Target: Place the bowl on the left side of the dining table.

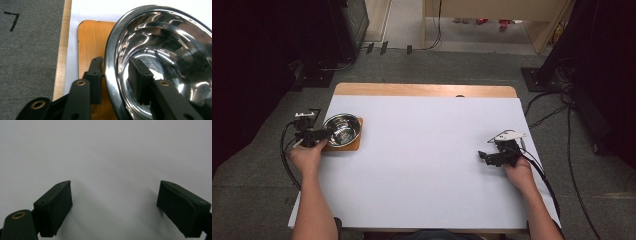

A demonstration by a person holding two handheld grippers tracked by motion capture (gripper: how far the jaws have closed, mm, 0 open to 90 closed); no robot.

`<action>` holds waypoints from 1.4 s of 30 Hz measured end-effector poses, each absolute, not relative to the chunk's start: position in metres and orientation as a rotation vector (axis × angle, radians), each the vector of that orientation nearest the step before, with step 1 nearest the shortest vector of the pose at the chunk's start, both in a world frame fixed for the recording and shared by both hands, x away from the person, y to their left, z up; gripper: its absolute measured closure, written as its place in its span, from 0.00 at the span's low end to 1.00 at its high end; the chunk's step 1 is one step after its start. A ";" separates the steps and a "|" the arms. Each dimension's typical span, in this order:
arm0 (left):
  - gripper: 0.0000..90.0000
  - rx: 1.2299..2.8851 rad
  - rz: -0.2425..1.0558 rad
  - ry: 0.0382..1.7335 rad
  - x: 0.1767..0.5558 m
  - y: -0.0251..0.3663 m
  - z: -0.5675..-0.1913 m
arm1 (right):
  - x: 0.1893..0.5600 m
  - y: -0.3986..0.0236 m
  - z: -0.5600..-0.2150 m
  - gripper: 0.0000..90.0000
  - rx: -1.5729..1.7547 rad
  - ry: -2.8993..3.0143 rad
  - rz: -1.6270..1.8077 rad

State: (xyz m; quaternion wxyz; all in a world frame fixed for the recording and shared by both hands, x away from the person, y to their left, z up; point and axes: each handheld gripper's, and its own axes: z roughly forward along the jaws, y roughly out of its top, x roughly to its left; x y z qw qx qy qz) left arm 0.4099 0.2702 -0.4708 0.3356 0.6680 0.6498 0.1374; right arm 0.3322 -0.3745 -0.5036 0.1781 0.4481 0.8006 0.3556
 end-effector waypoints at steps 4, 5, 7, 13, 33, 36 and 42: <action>0.62 1.754 0.378 1.700 0.409 0.269 -0.470 | 0.332 -0.375 -0.504 0.14 1.265 2.266 1.004; 0.61 1.759 0.386 1.694 0.409 0.268 -0.469 | 0.332 -0.375 -0.504 0.14 1.266 2.267 1.005; 0.59 1.766 0.404 1.685 0.408 0.268 -0.467 | 0.332 -0.375 -0.504 0.14 1.267 2.266 1.004; 0.54 1.762 0.425 1.665 0.404 0.268 -0.460 | 0.332 -0.375 -0.504 0.14 1.262 2.266 1.002; 0.47 1.780 0.568 1.619 0.390 0.256 -0.431 | 0.332 -0.375 -0.503 0.14 1.266 2.268 1.004; 0.46 1.769 0.581 1.603 0.388 0.254 -0.425 | 0.332 -0.375 -0.503 0.14 1.266 2.268 1.004; 0.46 1.750 0.563 1.593 0.385 0.248 -0.418 | 0.332 -0.375 -0.504 0.14 1.264 2.267 1.003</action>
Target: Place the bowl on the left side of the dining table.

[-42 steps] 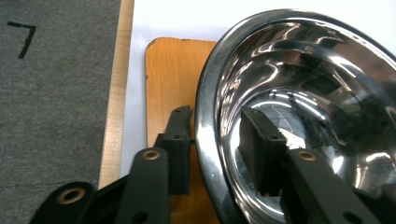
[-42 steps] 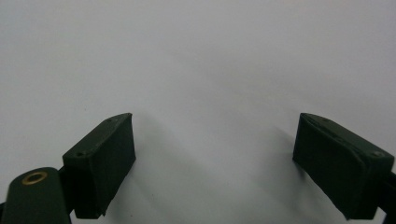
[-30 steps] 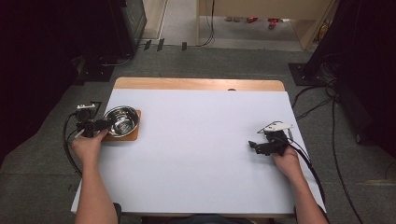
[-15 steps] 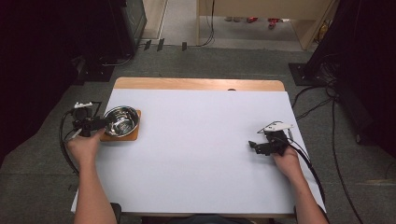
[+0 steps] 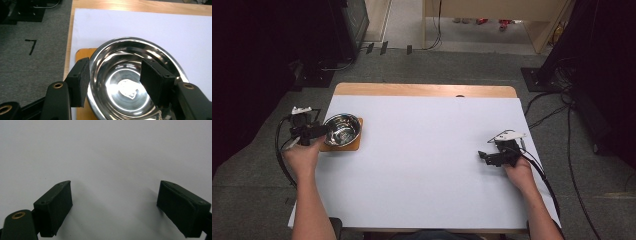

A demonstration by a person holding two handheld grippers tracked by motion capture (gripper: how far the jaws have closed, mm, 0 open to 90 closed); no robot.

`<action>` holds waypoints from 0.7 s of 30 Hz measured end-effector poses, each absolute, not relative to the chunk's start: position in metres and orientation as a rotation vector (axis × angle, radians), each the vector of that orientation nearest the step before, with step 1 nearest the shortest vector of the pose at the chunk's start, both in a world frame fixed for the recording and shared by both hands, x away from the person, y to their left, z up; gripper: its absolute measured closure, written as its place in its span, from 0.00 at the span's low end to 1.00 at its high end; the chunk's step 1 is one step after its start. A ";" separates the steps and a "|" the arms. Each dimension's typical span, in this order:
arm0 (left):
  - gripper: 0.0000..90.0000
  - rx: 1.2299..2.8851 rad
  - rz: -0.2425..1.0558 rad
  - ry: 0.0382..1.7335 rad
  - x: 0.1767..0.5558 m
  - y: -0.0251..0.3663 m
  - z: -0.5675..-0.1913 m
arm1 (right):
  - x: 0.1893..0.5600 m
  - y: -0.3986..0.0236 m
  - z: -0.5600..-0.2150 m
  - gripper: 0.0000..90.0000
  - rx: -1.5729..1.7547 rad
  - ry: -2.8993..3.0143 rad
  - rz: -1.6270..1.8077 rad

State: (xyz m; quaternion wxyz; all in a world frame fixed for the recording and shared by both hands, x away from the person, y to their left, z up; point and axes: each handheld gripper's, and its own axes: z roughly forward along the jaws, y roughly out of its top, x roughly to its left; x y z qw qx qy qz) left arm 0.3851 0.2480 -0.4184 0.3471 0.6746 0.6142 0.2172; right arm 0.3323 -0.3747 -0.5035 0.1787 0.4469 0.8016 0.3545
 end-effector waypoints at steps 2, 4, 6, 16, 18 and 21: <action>0.46 1.754 0.559 1.585 0.385 0.245 -0.417 | 0.332 -0.375 -0.503 0.14 1.266 2.268 1.004; 0.46 1.759 0.561 1.573 0.385 0.242 -0.415 | 0.332 -0.375 -0.504 0.14 1.263 2.266 1.002; 0.46 1.763 0.556 1.562 0.384 0.238 -0.413 | 0.332 -0.375 -0.503 0.14 1.266 2.268 1.004; 0.46 1.755 0.524 1.533 0.384 0.222 -0.406 | 0.332 -0.375 -0.503 0.14 1.263 2.266 1.002; 0.45 1.763 0.518 1.519 0.384 0.218 -0.405 | 0.332 -0.375 -0.503 0.14 1.263 2.266 1.002; 0.42 1.746 0.473 1.492 0.385 0.215 -0.404 | 0.332 -0.375 -0.504 0.14 1.263 2.267 1.003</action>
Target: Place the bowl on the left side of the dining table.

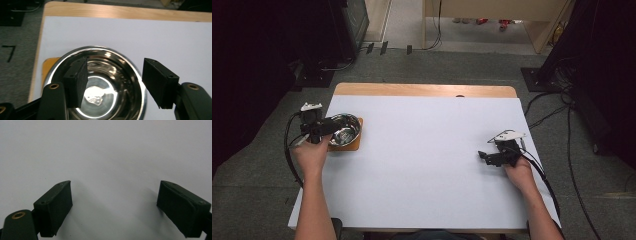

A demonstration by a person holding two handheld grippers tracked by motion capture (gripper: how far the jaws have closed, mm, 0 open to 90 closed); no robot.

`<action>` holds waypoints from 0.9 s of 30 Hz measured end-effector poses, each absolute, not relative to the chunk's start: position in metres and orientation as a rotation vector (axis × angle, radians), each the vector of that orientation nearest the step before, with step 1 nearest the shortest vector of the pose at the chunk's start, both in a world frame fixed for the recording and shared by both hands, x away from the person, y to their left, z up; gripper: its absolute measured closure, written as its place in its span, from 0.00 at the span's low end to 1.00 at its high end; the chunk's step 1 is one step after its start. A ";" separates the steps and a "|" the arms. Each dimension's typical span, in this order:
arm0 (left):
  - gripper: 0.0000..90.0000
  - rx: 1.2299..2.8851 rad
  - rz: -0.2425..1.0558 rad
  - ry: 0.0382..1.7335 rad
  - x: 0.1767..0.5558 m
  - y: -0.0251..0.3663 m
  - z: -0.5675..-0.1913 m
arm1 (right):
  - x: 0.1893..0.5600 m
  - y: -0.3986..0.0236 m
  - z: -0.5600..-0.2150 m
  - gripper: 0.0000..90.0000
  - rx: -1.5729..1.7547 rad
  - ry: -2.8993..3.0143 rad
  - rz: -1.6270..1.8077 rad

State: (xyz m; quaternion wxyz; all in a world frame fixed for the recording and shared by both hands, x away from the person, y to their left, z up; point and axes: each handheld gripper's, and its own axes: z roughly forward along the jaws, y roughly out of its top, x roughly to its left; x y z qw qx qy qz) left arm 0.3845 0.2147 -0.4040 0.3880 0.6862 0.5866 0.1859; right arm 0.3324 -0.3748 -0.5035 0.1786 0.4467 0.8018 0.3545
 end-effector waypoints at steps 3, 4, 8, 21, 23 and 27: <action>0.41 1.743 0.459 1.473 0.384 0.211 -0.402 | 0.332 -0.375 -0.503 0.14 1.264 2.267 1.002; 0.41 1.749 0.461 1.465 0.384 0.209 -0.401 | 0.332 -0.375 -0.503 0.14 1.264 2.266 1.002; 0.41 1.769 0.461 1.448 0.384 0.202 -0.401 | 0.332 -0.375 -0.503 0.14 1.263 2.266 1.002; 0.39 1.825 0.452 1.365 0.384 0.173 -0.400 | 0.332 -0.375 -0.503 0.14 1.264 2.267 1.002; 0.39 1.838 0.445 1.354 0.384 0.168 -0.400 | 0.332 -0.375 -0.503 0.14 1.264 2.267 1.002; 0.39 1.865 0.445 1.330 0.384 0.159 -0.400 | 0.332 -0.375 -0.503 0.14 1.264 2.267 1.002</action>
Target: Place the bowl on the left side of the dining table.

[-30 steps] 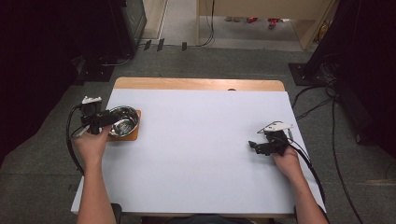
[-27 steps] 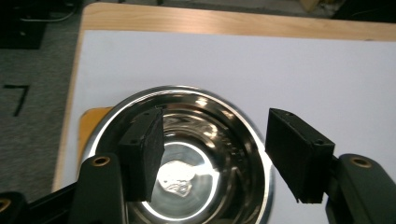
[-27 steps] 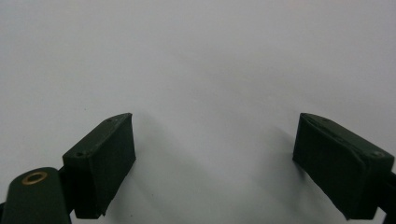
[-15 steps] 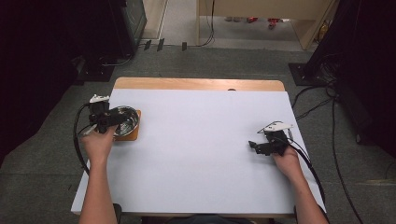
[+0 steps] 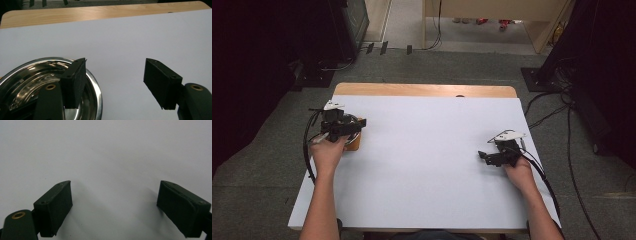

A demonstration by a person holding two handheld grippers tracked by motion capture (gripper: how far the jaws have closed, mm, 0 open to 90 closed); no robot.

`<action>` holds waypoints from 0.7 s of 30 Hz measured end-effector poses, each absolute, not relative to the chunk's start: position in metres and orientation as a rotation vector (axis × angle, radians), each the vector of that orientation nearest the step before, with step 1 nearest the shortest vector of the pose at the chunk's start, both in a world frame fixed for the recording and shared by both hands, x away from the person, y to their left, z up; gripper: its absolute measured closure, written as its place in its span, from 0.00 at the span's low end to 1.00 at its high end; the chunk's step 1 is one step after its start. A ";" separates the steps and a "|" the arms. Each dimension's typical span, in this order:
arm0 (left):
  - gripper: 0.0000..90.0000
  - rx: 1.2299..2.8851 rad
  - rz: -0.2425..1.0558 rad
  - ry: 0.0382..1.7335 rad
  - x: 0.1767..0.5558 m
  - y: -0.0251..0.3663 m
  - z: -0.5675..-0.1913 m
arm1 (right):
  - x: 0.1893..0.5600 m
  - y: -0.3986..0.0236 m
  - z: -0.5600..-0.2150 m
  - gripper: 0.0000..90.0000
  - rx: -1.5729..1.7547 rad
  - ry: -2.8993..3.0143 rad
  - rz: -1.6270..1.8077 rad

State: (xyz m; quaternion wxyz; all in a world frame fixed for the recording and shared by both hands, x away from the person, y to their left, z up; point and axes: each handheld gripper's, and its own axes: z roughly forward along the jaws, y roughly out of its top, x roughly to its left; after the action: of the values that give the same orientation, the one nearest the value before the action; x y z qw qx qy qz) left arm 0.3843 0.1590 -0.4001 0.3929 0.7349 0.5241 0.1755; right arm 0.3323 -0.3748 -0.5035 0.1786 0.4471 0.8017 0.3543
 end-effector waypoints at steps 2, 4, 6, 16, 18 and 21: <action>0.39 1.873 0.433 1.320 0.384 0.155 -0.400 | 0.332 -0.375 -0.503 0.14 1.264 2.267 1.002; 0.39 1.878 0.425 1.310 0.384 0.152 -0.400 | 0.332 -0.375 -0.503 0.14 1.264 2.267 1.002; 0.39 1.888 0.414 1.297 0.384 0.147 -0.400 | 0.332 -0.375 -0.503 0.14 1.264 2.267 1.002; 0.38 1.941 0.385 1.233 0.382 0.120 -0.406 | 0.332 -0.375 -0.503 0.14 1.263 2.267 1.002; 0.37 1.955 0.381 1.214 0.381 0.113 -0.407 | 0.332 -0.375 -0.503 0.14 1.264 2.266 1.002; 0.35 1.959 0.372 1.192 0.380 0.104 -0.408 | 0.332 -0.375 -0.504 0.14 1.262 2.268 1.002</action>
State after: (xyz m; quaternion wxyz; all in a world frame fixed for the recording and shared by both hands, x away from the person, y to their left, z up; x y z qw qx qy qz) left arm 0.3800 0.1041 -0.4084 0.3978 0.7737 0.4707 0.1469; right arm 0.3324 -0.3749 -0.5035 0.1788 0.4464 0.8020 0.3544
